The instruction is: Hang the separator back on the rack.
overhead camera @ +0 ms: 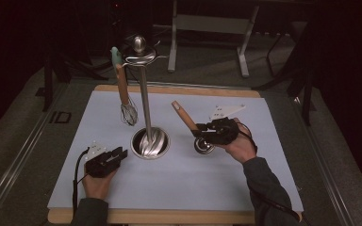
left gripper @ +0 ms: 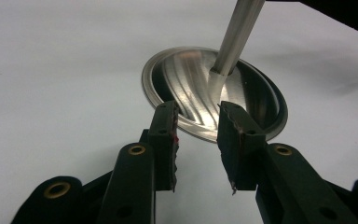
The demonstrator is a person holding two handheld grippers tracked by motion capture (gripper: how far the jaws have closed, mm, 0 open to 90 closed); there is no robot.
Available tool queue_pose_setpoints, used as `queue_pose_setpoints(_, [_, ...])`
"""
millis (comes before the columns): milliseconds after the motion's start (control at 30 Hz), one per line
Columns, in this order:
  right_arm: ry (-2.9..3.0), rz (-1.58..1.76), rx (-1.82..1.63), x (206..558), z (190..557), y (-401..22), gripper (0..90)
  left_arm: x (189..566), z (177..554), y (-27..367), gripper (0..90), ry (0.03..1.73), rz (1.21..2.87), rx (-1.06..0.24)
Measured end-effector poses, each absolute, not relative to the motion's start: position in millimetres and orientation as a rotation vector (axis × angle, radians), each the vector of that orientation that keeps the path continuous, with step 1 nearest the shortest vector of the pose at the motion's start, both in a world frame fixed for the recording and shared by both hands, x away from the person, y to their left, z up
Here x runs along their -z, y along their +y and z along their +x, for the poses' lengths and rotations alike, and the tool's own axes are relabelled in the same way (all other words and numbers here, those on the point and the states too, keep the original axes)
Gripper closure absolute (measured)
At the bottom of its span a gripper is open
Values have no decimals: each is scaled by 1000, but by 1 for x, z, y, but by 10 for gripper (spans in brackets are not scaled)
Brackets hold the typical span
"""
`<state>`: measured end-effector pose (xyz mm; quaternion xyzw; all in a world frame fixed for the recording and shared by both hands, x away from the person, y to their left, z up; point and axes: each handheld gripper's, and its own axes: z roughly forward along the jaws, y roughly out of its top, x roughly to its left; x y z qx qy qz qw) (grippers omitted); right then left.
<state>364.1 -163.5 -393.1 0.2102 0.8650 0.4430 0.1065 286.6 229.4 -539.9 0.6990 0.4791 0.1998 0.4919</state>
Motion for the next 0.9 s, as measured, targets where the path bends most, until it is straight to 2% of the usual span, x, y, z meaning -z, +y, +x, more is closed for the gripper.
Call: queue_pose_setpoints(900, [2497,530,-1368,373,363,-151,710,540,287,229,681,1167,1698,-479])
